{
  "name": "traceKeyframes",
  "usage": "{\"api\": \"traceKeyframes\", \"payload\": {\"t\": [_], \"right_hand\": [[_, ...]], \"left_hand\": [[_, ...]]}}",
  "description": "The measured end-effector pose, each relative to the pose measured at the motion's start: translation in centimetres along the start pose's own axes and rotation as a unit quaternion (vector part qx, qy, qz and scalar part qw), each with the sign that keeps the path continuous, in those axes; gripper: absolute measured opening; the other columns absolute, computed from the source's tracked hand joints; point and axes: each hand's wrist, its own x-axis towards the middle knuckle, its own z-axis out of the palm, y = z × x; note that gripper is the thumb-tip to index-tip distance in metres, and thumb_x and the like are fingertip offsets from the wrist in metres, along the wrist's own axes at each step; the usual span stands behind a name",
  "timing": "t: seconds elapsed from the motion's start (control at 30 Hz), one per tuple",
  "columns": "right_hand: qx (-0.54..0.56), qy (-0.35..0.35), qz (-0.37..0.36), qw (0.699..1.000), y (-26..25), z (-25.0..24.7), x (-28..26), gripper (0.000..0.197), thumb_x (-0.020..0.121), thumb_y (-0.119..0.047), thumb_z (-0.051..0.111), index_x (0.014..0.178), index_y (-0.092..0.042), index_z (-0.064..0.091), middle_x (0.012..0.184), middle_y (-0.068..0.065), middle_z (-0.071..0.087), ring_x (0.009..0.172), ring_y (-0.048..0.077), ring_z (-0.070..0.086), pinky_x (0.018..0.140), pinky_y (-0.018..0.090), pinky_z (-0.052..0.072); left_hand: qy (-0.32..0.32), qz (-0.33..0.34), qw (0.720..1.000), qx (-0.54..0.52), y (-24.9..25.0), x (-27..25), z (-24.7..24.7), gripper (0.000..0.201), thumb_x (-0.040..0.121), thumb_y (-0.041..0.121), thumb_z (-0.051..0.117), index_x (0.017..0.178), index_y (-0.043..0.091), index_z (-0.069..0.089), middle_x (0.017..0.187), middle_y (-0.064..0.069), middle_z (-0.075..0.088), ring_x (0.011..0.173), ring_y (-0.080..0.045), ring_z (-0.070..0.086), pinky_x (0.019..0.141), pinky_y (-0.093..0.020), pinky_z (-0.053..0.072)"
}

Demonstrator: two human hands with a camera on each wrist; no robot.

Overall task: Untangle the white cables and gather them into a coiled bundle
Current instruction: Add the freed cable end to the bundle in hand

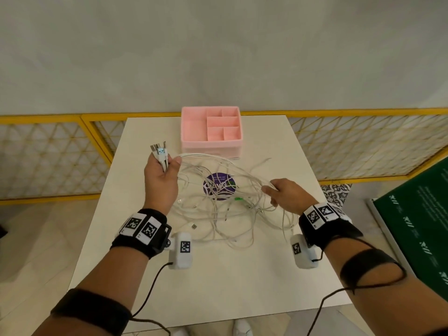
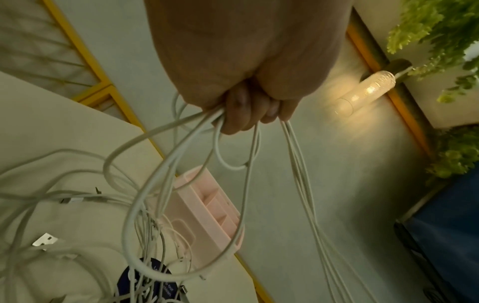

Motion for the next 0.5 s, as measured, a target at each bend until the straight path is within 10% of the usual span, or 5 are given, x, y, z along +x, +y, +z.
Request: {"api": "traceKeyframes", "payload": {"t": [0.13,0.27,0.4,0.5], "right_hand": [[0.144,0.081,0.046,0.985,-0.2,-0.3,1.1,0.038,0.104,-0.036,0.046,0.090,-0.003,0.058,0.072,0.009,0.074,0.071,0.028,0.063,0.072,0.036,0.047],[0.477,0.183,0.025,0.859,-4.3,-3.1,1.4,0.026,0.105,-0.034,0.044,0.104,-0.010,0.052,0.066,0.015,0.068,0.077,0.040,0.073,0.069,0.045,0.060],[0.606,0.202,-0.040,0.768,-9.8,-6.3,0.4,0.030,0.106,-0.033,0.042,0.087,-0.011,0.047,0.057,0.014,0.061,0.060,0.037,0.070,0.051,0.037,0.058],[0.615,0.174,-0.061,0.767,-11.9,-7.3,0.0,0.041,0.106,-0.040,0.039,0.076,-0.013,0.046,0.055,0.011,0.055,0.044,0.029,0.061,0.041,0.027,0.048]], "left_hand": [[-0.027,-0.020,0.999,-0.001,-0.4,-1.0,0.4,0.018,0.090,0.036,0.065,0.078,0.039,0.052,0.072,0.000,0.051,0.062,-0.017,0.046,0.060,-0.039,0.040],[-0.075,0.002,0.997,0.012,-0.8,-2.7,1.5,0.022,0.098,0.015,0.062,0.084,0.028,0.050,0.073,0.006,0.051,0.063,-0.004,0.047,0.065,-0.028,0.041],[-0.109,0.022,0.993,0.024,-0.2,-4.0,2.9,0.025,0.098,0.009,0.060,0.082,0.022,0.047,0.072,0.008,0.049,0.061,0.004,0.048,0.064,-0.014,0.039],[-0.113,0.037,0.993,0.020,0.4,-4.1,3.5,0.020,0.098,0.006,0.059,0.085,0.018,0.048,0.075,0.007,0.050,0.066,0.006,0.051,0.067,-0.010,0.039]]}}
